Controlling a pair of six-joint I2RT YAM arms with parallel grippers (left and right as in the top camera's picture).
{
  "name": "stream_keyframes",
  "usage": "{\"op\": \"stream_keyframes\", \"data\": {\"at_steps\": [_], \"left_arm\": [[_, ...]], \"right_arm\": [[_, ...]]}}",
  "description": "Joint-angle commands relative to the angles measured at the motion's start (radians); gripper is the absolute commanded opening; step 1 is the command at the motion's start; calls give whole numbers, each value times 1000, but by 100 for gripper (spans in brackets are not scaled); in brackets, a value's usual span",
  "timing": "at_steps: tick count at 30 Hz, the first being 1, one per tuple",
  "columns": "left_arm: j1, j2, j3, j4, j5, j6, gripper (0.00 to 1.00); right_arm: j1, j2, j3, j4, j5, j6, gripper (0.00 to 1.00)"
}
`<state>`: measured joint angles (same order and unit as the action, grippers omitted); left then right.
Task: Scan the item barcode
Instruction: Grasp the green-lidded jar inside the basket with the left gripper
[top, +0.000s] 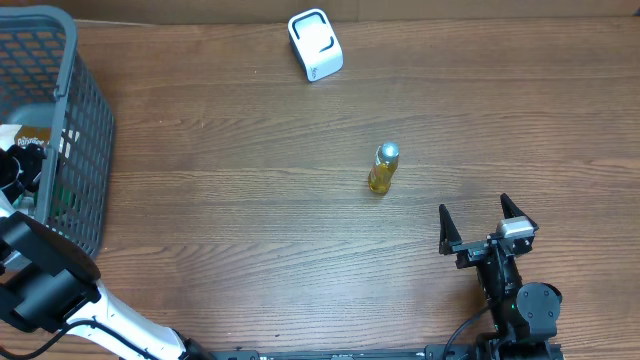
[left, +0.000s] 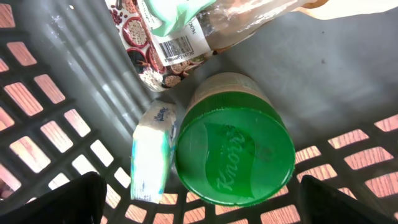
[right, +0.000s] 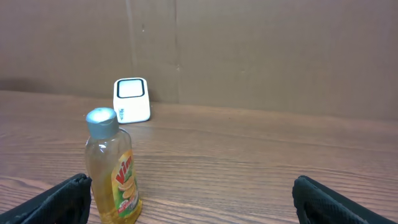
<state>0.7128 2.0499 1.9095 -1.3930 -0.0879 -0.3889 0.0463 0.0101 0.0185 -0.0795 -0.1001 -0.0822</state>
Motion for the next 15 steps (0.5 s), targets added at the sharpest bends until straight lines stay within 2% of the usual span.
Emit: {"op": "stream_keyframes", "data": {"at_steps": [1, 15], "left_arm": [[-6, 9, -56, 13, -16, -4, 100], [-5, 9, -71, 37, 8, -3, 100]], "right_arm": [[-2, -7, -11, 3, 2, 3, 100], [-2, -7, -11, 3, 2, 3, 100]]}}
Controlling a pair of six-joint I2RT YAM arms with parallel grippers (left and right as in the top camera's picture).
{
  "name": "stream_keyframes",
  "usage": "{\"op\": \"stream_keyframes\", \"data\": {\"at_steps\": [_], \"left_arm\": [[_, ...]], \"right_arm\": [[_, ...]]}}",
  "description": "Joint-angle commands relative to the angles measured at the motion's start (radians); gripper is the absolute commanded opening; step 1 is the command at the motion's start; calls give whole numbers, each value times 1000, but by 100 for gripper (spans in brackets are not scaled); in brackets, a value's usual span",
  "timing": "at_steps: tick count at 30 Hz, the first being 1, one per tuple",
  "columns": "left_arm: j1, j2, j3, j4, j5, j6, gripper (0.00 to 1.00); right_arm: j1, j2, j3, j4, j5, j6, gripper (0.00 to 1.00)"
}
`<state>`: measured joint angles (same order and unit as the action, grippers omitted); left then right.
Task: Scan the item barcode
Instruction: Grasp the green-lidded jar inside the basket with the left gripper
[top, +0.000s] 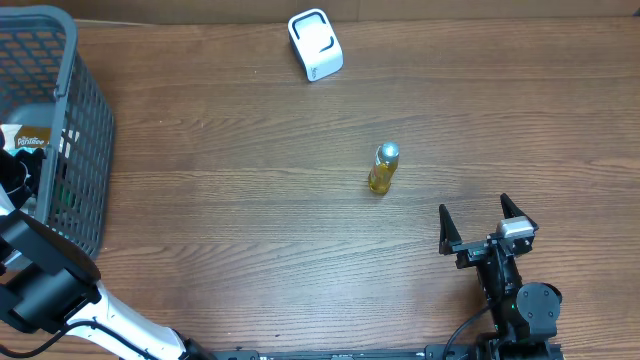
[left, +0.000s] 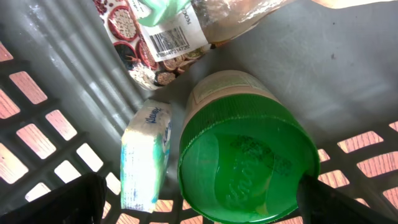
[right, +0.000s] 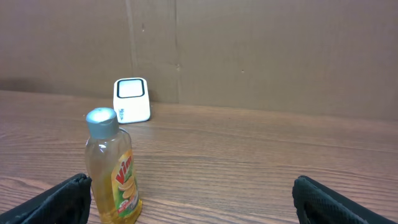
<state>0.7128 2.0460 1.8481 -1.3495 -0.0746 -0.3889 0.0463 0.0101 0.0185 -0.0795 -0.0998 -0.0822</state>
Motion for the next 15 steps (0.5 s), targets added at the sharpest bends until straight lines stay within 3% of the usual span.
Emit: {"op": "stream_keyframes", "data": {"at_steps": [1, 8, 15], "left_arm": [[-5, 10, 5, -15, -6, -3, 100], [-6, -48, 81, -31, 17, -3, 100], [-7, -43, -40, 51, 14, 9, 100]], "right_arm": [[-2, -7, -11, 3, 2, 3, 100], [-2, -7, -11, 3, 2, 3, 100], [-2, -7, -11, 3, 2, 3, 100]]}}
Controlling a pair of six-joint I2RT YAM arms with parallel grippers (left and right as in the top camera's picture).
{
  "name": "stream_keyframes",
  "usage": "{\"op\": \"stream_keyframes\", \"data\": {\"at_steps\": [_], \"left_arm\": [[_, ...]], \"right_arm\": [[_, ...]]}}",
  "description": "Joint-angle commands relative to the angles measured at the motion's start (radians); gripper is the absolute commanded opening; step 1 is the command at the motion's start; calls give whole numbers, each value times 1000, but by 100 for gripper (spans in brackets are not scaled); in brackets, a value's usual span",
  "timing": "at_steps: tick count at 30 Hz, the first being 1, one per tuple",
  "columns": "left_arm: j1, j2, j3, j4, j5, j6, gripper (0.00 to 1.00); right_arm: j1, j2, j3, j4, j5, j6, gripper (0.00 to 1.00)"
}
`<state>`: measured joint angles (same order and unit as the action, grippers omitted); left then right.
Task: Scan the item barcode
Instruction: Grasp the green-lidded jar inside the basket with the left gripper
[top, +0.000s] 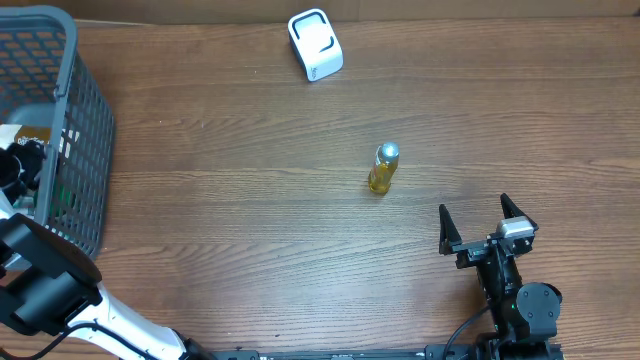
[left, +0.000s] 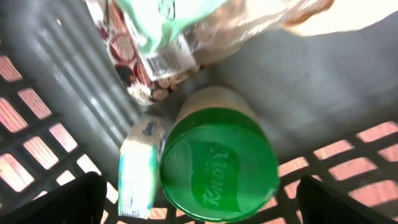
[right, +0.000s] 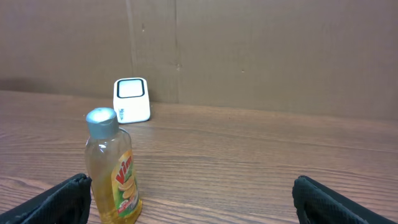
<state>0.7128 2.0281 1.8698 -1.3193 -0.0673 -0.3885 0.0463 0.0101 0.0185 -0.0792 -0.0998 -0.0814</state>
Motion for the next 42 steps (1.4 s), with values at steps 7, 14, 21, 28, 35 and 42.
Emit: {"op": "stream_keyframes", "data": {"at_steps": [7, 14, 21, 28, 35, 42], "left_arm": [[-16, -25, -174, 135, 16, 34, 100], [-21, -25, -220, 198, 17, 34, 93], [-26, -28, -218, 202, 16, 34, 57], [-26, -48, 5, 70, 15, 34, 55], [-26, -50, 266, -96, 91, 33, 44], [-38, -60, 760, -314, 122, 22, 49]], "right_arm": [[-2, -7, -11, 3, 2, 2, 100], [-2, -7, -11, 3, 2, 2, 100], [-2, -7, -11, 3, 2, 2, 100], [-2, -7, -11, 3, 2, 2, 100], [-2, -7, -11, 3, 2, 2, 100], [-2, -7, -11, 3, 2, 2, 100]]}}
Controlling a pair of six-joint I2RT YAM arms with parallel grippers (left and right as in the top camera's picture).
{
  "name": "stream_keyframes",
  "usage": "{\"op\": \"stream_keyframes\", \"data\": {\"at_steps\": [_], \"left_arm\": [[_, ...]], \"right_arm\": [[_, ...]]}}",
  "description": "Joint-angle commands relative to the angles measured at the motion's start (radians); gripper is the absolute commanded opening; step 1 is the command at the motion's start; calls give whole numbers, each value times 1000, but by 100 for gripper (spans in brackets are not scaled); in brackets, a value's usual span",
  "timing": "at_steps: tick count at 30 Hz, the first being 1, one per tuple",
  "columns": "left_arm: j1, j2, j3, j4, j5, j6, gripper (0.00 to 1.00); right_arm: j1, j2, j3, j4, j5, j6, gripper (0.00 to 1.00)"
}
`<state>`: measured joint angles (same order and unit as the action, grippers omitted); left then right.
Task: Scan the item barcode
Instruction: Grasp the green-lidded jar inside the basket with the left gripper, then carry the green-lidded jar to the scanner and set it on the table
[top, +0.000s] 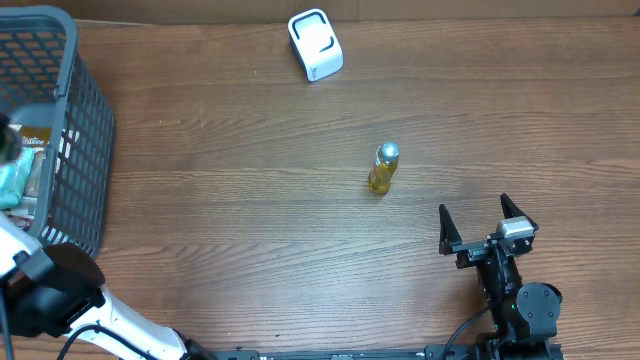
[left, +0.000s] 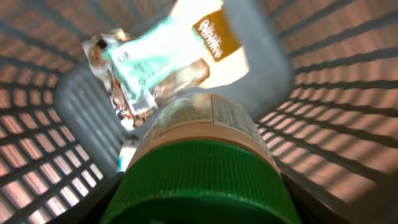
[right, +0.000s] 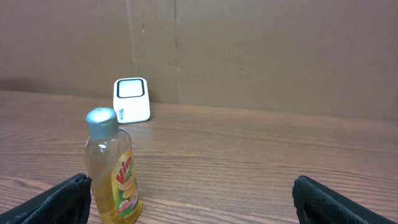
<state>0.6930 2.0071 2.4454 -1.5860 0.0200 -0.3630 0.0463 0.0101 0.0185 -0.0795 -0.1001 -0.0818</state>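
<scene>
A jar with a green ribbed lid (left: 199, 180) and a pale label fills the left wrist view. My left gripper (left: 199, 208) is shut on its lid, a dark finger (left: 102, 202) on each side, and holds it above the floor of the grey basket (left: 336, 93). From overhead the jar is a blurred green patch (top: 12, 168) inside the basket (top: 85, 130). The white scanner (top: 315, 45) stands at the table's far edge. My right gripper (top: 487, 228) rests open near the front edge, holding nothing.
A bag of grains (left: 161, 68) and a tissue pack (left: 126, 155) lie on the basket floor under the jar. A yellow dish-soap bottle (top: 383, 168) stands upright mid-table, just left of the right gripper's view (right: 114, 168), with the scanner (right: 131, 99) behind it.
My left gripper was open above the jar, which lay on the basket floor. Now it is shut on the jar's lid and the jar is raised off the floor. The right arm has not moved.
My left gripper hung open over the green-lidded jar in the basket, then sat closer to it, then a little higher again. Now it grips the lid and holds the jar well above the bag and tissue pack. The bottle, scanner and right arm stayed put.
</scene>
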Motion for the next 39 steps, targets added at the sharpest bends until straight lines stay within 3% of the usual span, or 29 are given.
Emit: {"op": "stream_keyframes", "data": {"at_steps": [1, 7, 14, 15, 18, 24, 28, 34, 39], "left_arm": [[-27, -46, 235, -72, 36, -3, 49], [-118, -120, 306, -103, 111, 8, 50], [-483, -166, 287, -103, 75, -53, 50], [-599, -166, 246, -103, 27, -101, 52], [-771, -163, 144, -103, -59, -219, 54], [-1009, -162, -92, -74, -196, -484, 55], [-1148, -162, -331, 53, -211, -653, 58], [-1272, -162, -667, 360, -154, -792, 56], [-1290, -162, -847, 498, -130, -921, 50]], "right_arm": [[-2, -7, -11, 3, 2, 2, 100], [-2, -7, -11, 3, 2, 2, 100], [-2, -7, -11, 3, 2, 2, 100], [-2, -7, -11, 4, 2, 2, 100], [-2, -7, -11, 3, 2, 2, 100], [-2, -7, -11, 3, 2, 2, 100], [-2, -7, -11, 3, 2, 2, 100], [-2, -7, -11, 3, 2, 2, 100], [-2, -7, -11, 3, 2, 2, 100]]}}
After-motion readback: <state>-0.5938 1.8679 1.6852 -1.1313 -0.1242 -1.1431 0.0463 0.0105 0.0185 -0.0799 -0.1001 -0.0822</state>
